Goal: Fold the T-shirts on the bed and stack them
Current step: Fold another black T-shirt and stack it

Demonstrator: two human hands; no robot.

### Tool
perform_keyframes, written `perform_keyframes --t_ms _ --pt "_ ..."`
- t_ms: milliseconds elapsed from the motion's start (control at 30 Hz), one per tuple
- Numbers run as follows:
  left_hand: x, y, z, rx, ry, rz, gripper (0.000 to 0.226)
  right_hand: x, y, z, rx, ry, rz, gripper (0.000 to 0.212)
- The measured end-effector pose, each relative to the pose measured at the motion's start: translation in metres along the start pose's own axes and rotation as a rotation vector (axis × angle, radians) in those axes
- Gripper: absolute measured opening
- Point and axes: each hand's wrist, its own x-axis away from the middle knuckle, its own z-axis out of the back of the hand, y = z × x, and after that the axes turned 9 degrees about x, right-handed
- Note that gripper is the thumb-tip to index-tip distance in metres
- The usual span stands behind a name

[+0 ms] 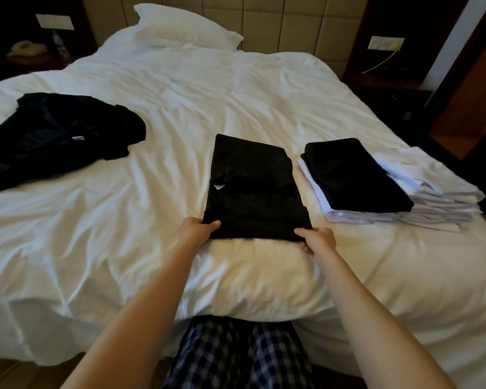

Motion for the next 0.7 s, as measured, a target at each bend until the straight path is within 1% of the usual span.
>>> perform_keyframes --t_ms 67,233,267,300,367,433,467,500,567,600,633,667,700 --pt "0.007 -0.006 0.004 0.025 -0.006 0.001 0.026 0.011 0.002 0.002 -0.018 -0.017 -0.011 0.022" --pt "0.025 -0.033 0.017 0.111 -0.076 0.042 0.017 0.034 0.021 0.010 0.001 -0.096 -0.069 0.006" --pt "0.028 -0.038 0.019 0.131 -0.078 0.042 0.016 0.039 0.026 0.011 0.021 -0.099 -0.058 0.007" --pt "0.031 -0.041 0.019 0.153 -0.071 0.036 0.018 0.042 0.029 0.012 0.051 -0.092 -0.024 0.014" --pt "0.039 -0.045 0.018 0.124 -0.006 -0.039 0.035 0.048 0.037 0.014 0.080 -0.091 0.109 0.039" --pt "0.044 -0.050 0.021 -0.013 0.065 -0.251 0.043 0.052 0.046 0.019 0.112 -0.118 0.297 0.066" --pt "0.046 -0.052 0.025 -0.088 0.080 -0.397 0.042 0.052 0.050 0.022 0.176 -0.110 0.417 0.077" --pt "0.047 -0.055 0.031 -0.184 0.075 -0.579 0.038 0.050 0.054 0.027 0.288 -0.079 0.556 0.084" --pt "0.044 -0.060 0.044 -0.483 0.018 -0.959 0.034 0.045 0.059 0.036 0.667 -0.004 0.856 0.090" --pt "0.041 -0.062 0.049 -0.657 -0.037 -1.110 0.039 0.046 0.060 0.038 0.866 0.021 0.997 0.090" --pt "0.041 -0.062 0.053 -0.829 -0.105 -1.203 0.047 0.045 0.060 0.038 1.027 0.049 1.126 0.090" --pt "0.039 -0.062 0.054 -0.960 -0.152 -1.248 0.054 0.043 0.060 0.036 1.122 0.073 1.219 0.091" --pt "0.037 -0.061 0.053 -1.032 -0.173 -1.257 0.059 0.041 0.059 0.033 1.176 0.073 1.254 0.090"
